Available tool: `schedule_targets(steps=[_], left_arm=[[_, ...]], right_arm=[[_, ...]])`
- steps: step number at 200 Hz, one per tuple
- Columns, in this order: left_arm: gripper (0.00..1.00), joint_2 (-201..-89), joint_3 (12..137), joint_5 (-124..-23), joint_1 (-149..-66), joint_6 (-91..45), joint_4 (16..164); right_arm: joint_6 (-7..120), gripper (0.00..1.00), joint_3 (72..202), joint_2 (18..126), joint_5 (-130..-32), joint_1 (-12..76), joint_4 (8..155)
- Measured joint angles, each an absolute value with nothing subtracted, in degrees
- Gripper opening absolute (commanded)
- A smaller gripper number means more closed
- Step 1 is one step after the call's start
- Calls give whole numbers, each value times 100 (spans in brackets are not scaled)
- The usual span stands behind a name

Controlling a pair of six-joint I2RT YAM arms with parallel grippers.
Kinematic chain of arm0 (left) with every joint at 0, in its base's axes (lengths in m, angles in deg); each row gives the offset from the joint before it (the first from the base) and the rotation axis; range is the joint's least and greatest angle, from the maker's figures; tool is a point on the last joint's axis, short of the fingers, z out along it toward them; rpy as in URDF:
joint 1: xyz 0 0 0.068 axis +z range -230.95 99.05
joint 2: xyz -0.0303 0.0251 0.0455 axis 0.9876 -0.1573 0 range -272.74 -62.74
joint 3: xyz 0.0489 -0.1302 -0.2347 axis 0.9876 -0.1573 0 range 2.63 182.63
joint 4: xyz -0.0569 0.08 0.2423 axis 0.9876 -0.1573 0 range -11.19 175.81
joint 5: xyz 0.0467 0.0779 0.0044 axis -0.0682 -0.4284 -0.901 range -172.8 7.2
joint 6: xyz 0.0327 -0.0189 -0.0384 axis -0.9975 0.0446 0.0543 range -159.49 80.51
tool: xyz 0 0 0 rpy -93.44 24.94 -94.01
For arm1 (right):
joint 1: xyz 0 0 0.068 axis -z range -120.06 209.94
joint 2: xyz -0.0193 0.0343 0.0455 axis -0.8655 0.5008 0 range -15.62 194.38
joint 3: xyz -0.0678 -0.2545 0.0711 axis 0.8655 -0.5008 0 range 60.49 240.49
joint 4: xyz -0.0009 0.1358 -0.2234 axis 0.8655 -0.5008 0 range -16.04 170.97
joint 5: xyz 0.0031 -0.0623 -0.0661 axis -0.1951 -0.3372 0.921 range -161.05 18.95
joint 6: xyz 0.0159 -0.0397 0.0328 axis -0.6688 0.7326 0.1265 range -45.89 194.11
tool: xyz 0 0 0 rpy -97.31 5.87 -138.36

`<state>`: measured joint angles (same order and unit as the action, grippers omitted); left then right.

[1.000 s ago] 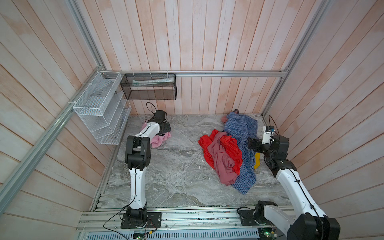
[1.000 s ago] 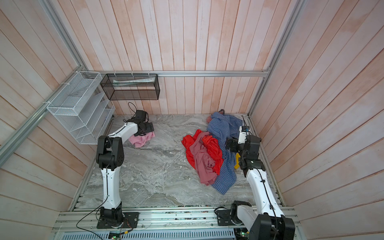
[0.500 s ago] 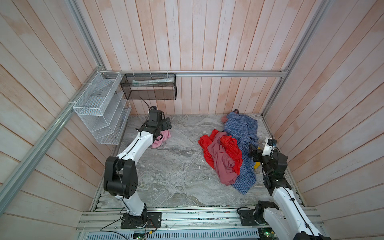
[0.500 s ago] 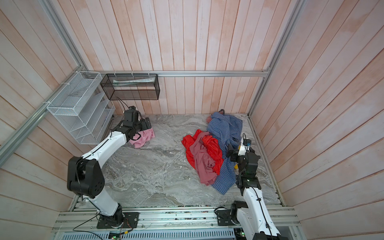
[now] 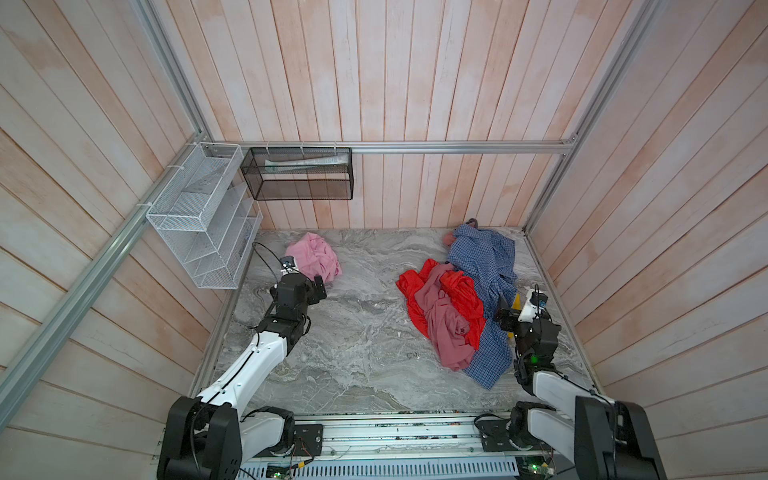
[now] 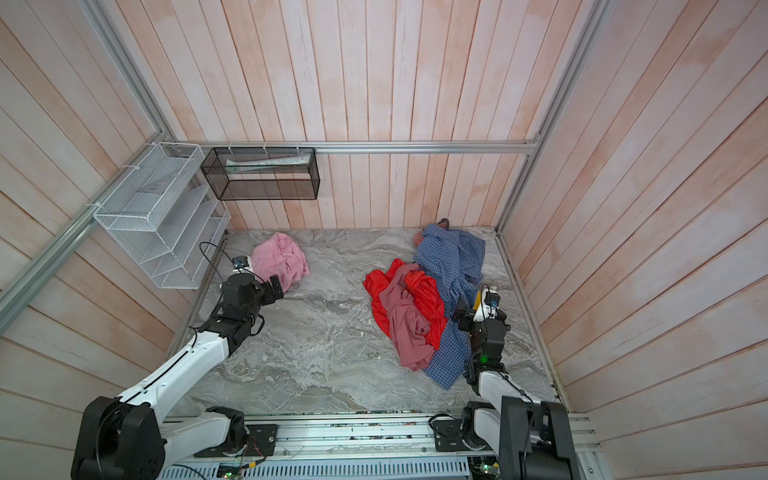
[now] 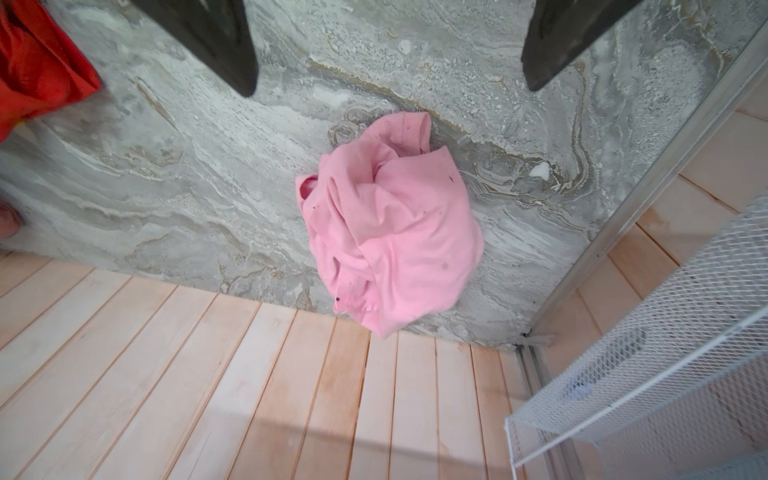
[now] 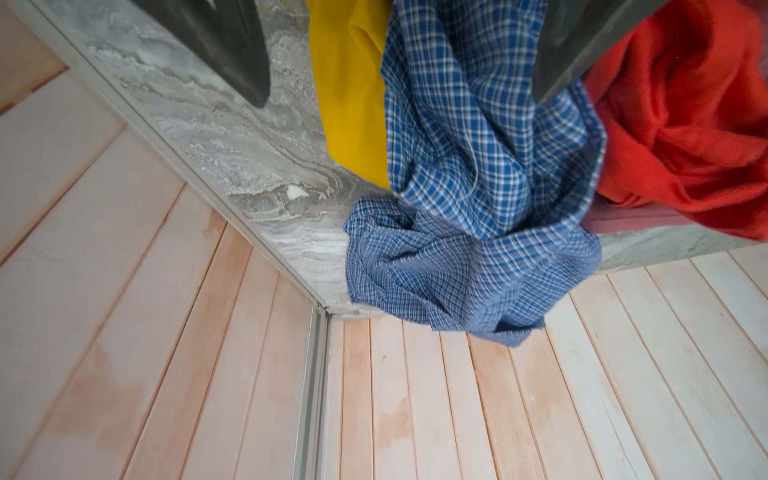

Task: Pick out a specific cloth from the pile

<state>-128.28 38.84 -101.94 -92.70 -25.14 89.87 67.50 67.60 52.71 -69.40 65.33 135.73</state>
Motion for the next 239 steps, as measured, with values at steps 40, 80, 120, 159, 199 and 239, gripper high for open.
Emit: schedule_targets(steps=[40, 80, 120, 159, 199, 239], left_arm=[[100, -12458, 3018, -10537, -9270, -2649, 9909], [100, -12559, 2758, -10788, -9246, -2861, 10777], [100, -13119, 2446, -10795, -9071, -3298, 12101], [100, -13639, 1993, -10432, -8675, -3620, 13135], [100, -14163, 1797, -9930, -8474, -3797, 14034], [100, -14865, 1760, -9477, -8339, -3843, 14783]], right_arm=[[6835, 98, 6830, 6484, -6833, 6476, 14705], [7108, 98, 6874, 7051, -6706, 6124, 15341], [7292, 98, 7348, 7083, -6724, 6057, 15144], [7310, 98, 7379, 7083, -6732, 6061, 15066], [7314, 98, 7379, 7083, -6734, 6061, 15035], [7323, 98, 7379, 7083, -6748, 6061, 15035]])
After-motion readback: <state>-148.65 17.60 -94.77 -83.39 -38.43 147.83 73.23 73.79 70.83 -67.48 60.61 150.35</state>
